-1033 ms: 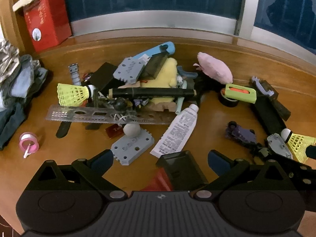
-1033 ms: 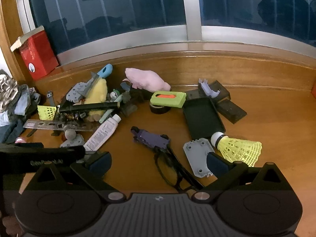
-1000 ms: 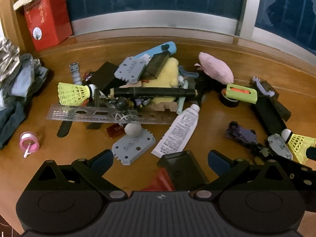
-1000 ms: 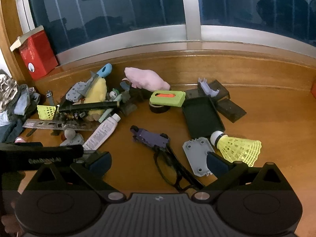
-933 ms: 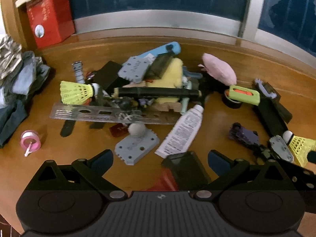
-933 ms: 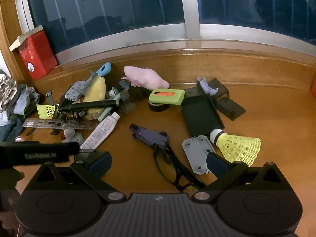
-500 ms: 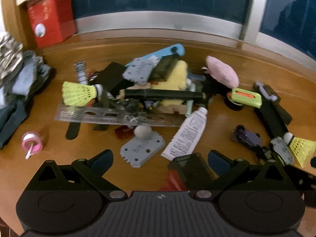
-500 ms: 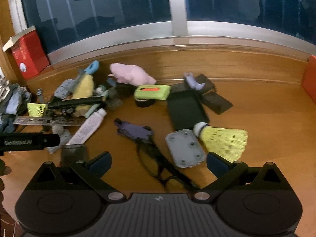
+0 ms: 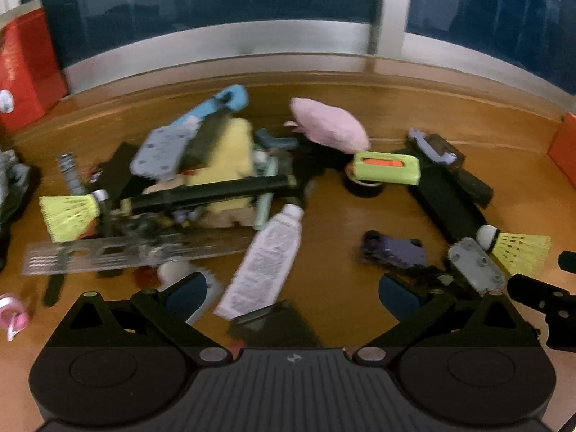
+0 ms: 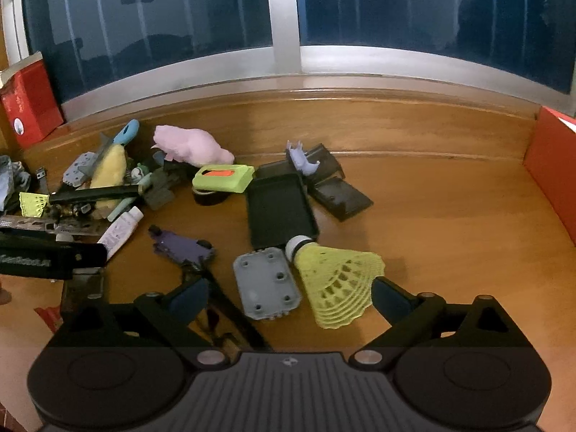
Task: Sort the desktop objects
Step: 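Grasp the yellow shuttlecock with the right tool while the left tool grasps the purple toy car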
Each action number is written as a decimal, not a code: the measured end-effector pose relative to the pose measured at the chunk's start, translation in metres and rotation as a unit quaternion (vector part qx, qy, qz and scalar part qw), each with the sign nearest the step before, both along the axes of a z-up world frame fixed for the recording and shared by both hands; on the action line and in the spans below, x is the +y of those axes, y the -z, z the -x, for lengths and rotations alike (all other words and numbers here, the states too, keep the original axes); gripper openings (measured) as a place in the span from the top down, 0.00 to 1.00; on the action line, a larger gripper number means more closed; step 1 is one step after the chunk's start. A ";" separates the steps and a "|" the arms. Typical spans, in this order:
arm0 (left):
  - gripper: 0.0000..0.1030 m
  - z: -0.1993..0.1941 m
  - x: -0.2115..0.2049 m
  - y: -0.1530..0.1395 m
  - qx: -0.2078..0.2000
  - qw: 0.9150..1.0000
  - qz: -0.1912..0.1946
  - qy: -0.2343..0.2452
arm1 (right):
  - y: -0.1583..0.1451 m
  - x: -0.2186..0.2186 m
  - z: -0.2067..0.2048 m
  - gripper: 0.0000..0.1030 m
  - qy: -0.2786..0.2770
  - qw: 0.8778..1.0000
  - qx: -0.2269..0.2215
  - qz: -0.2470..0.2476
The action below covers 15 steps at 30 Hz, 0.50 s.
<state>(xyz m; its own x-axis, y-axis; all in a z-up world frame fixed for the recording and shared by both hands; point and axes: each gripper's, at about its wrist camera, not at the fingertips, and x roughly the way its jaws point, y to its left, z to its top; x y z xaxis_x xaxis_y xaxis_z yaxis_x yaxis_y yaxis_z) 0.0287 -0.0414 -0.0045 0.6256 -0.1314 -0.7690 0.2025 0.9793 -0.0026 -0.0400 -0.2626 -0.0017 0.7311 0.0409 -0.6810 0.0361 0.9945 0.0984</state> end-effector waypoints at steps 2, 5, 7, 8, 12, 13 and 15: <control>0.00 -0.004 -0.008 0.003 -0.001 1.000 0.004 0.010 | -0.002 -0.006 0.002 0.06 -0.003 1.000 -0.006 0.006; 0.00 -0.010 -0.020 0.006 -0.002 1.000 0.011 0.025 | -0.007 -0.011 0.003 0.06 -0.006 1.000 -0.017 0.016; 0.00 -0.014 -0.029 0.009 -0.002 0.999 0.015 0.037 | -0.009 -0.014 0.001 0.06 -0.008 0.999 -0.020 0.024; 0.00 -0.017 -0.033 0.010 -0.001 0.999 0.017 0.042 | -0.009 -0.015 0.000 0.06 -0.008 0.999 -0.019 0.027; 0.00 -0.028 -0.047 0.018 0.006 0.999 0.008 0.038 | -0.001 -0.023 -0.007 0.11 0.004 1.000 -0.014 0.020; 0.00 -0.030 -0.050 0.020 0.010 0.999 0.009 0.041 | 0.002 -0.026 -0.009 0.12 0.008 1.000 -0.013 0.014; 0.00 -0.035 -0.054 0.025 0.015 0.999 0.010 0.048 | 0.007 -0.030 -0.012 0.13 0.013 1.000 -0.012 0.002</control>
<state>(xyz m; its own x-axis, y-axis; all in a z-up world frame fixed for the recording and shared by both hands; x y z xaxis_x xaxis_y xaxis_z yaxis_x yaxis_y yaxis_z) 0.0633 -0.0957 -0.0295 0.5864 -0.2058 -0.7834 0.2950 0.9550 -0.0300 -0.0282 -0.2922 -0.0083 0.7475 0.0189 -0.6640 0.0606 0.9935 0.0965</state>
